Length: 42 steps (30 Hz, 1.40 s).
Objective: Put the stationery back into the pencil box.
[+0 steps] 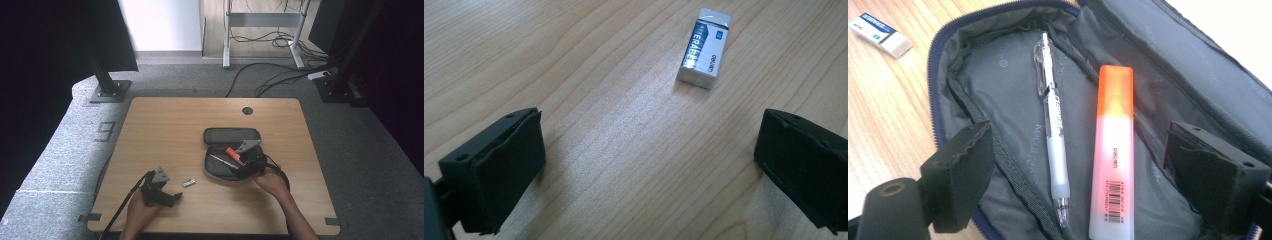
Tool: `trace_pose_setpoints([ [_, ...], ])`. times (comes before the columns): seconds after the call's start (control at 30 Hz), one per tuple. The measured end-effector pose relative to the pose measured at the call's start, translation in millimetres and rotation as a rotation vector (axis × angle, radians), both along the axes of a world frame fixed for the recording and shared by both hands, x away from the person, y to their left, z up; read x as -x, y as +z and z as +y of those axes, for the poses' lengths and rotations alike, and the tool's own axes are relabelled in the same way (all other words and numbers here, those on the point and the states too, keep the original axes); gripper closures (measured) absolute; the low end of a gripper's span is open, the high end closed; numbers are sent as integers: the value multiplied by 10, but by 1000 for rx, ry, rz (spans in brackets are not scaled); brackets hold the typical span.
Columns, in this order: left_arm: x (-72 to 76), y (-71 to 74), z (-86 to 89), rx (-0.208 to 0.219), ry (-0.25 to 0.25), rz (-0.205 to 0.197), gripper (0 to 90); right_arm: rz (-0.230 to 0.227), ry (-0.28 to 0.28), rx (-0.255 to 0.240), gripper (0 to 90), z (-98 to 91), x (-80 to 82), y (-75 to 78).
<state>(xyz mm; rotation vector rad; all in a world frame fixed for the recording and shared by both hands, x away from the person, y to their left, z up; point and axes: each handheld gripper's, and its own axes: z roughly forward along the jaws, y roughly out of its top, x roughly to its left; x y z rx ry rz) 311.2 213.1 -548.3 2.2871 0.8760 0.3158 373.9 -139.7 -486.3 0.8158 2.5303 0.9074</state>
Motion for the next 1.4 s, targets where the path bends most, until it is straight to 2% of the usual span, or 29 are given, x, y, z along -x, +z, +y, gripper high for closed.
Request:
trace_pose_setpoints([
  [0.47,-2,0,2,-2,-2,-1,0,-11,-5,-10,4,-113,135,129],
  [0.6,-1,0,1,0,-1,0,0,-26,-15,-11,0,-197,182,138],
  [1.0,-1,0,1,0,-1,-1,0,-21,-74,-33,0,-504,276,110],
  [1.4,-1,0,0,0,0,-1,0,-37,-136,-74,0,-844,367,-46],
])
